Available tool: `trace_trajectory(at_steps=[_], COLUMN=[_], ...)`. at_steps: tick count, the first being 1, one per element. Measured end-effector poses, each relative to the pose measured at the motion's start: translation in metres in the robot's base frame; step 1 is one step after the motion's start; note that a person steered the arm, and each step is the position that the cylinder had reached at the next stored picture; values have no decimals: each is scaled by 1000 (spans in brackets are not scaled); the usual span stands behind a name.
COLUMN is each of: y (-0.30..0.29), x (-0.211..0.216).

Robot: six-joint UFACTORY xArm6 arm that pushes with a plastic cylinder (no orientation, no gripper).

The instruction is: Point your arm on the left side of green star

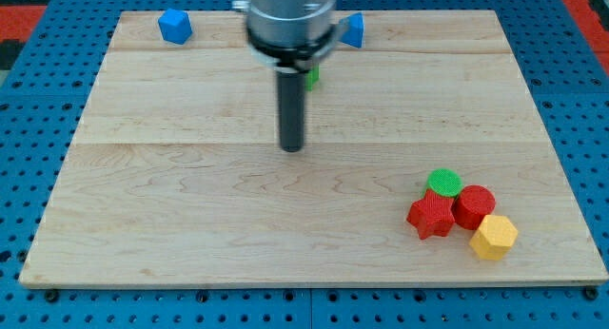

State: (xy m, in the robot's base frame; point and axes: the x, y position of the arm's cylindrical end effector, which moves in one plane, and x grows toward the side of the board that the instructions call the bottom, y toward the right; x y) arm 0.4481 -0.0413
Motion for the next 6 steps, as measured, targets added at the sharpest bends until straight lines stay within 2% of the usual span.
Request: trace_trajectory(at_steps=[2,3,4,5,6], y=[-115,-156,-124,-48,2], x=[-5,-48,-119,-128,-137])
